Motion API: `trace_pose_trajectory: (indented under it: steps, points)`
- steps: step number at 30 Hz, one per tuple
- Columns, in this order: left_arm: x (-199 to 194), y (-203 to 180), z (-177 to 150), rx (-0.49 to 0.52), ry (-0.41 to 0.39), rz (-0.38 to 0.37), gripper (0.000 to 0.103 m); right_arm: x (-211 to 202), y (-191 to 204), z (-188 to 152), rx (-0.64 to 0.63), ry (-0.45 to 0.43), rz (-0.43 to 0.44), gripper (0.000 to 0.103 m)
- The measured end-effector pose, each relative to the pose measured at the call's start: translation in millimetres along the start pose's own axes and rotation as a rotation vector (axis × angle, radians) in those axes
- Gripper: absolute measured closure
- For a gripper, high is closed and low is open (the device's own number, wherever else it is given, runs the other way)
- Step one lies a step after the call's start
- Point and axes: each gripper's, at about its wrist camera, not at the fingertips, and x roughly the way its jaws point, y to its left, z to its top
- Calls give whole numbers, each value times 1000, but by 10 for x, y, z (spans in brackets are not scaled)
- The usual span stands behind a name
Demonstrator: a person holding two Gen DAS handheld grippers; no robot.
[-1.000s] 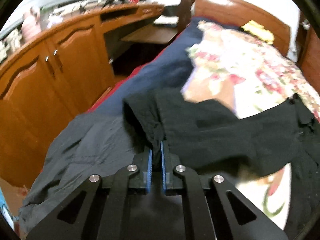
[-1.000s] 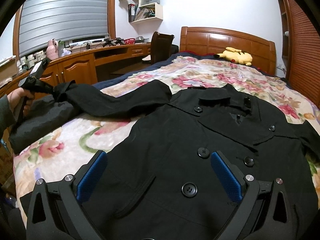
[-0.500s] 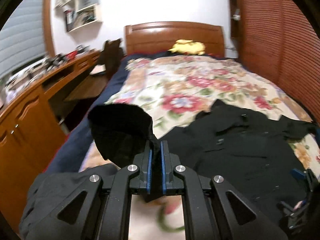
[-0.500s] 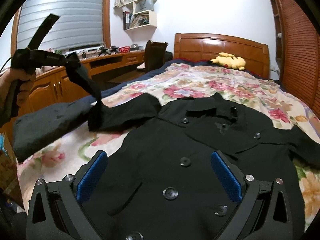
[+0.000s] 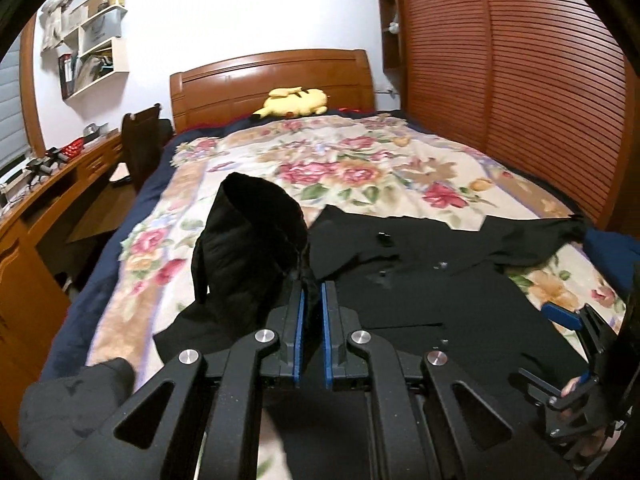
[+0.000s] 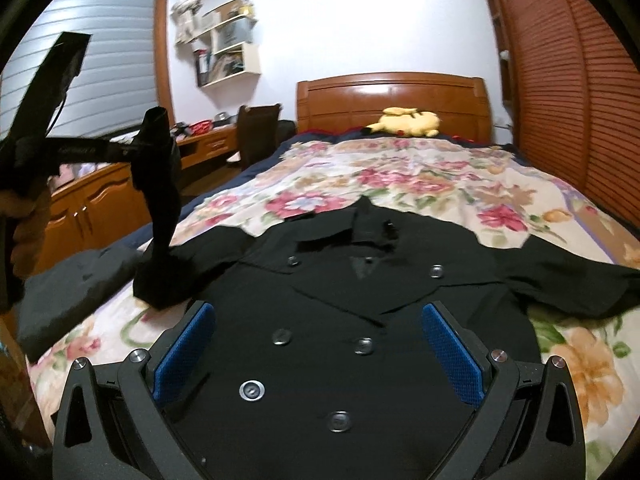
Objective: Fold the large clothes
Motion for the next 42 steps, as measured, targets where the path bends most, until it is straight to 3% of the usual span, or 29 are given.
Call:
trace_pose_trajectory:
  steps: [8,10,12,16,17,18,23,31,42]
  points:
    - [127,-288,-480,-21,14,-85,91,-3,157,-98,-15,22,-50,0]
    - [126,-307,-594,-28,11,-96,82,-21,157,-93,-16,27,-54,0]
    - [88,-303,-723,-22,-5,-82,64,-21,181,-109,-14,32,-55,0]
    - [69,-267,-893,-25,-15,-36,42,19,218,-127,-9,50,-35,0]
    - [72,-258,-930,-32,-19,-30,29,22,192,-125,-5,54,-26,0]
    - [55,-229,-973,-40,-27,-21,22,60,190,-124,-1,63,-13,1]
    - [-1,-48,-1186,-101,-47,18,22,274,237,-129,-8,117,96,16]
    - [83,114,-1490,-124,-30,80,22,656,382,-235,-41,244,221,32]
    - [103,220,-1597,-181,-42,51,22,1025,495,-298,-62,362,307,76]
